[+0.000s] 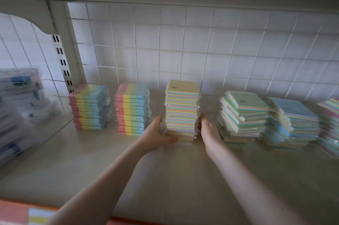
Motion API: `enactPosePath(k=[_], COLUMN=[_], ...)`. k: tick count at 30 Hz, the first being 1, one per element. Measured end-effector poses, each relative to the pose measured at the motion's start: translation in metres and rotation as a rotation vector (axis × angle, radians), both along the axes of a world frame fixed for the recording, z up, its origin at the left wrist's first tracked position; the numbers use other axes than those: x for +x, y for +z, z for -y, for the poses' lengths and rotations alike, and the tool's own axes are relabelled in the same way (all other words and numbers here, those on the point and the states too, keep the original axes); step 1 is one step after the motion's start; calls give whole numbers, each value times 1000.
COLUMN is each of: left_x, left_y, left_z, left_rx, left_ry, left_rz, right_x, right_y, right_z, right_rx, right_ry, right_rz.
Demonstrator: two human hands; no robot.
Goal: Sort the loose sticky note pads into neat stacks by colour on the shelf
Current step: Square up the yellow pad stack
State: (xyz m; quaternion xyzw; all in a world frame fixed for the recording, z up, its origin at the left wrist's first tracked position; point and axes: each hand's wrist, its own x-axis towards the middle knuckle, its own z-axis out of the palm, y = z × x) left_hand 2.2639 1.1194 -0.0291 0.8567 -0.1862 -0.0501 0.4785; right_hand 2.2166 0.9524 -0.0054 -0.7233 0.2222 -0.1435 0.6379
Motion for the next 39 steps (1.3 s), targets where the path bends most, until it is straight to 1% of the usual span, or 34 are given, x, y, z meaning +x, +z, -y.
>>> enactPosePath(k=[2, 5, 9, 11, 13, 17, 19, 24, 27, 34, 39], left_x=[-9, -23, -44, -51, -56, -62, -63, -61, -61, -56, -52], left_y=[1, 1, 4, 7, 10, 11, 9, 5, 1, -6, -9], left_z=[-1, -3, -7, -7, -8, -9, -9, -5, -4, -4, -3], left_rx=[58, 152, 193, 186, 136, 37, -7, -97, -131, -180, -170], left_ry=[68, 99, 104, 72, 46, 21, 9, -54, -71, -109, -95], left_rz=[8, -2, -22, -30, -54, -77, -83, -44, -20, 36, 12], right_x=[-12, -30, -49, -56, -64, -73, -67, -31, -28, -29, -27], right_y=[-1, -4, -12, -14, -13, -9, -10, -30, -27, -24, -23], right_z=[0, 1, 6, 6, 4, -2, -7, -8, -11, -13, -12], right_rx=[-136, -297, -346, -354, -366, -292, -247, -225, -205, -248, -238], right_ry=[4, 38, 54, 59, 75, 72, 83, 137, 150, 155, 182], right_rz=[10, 42, 15, -23, -42, -50, -56, -35, -39, -23, -46])
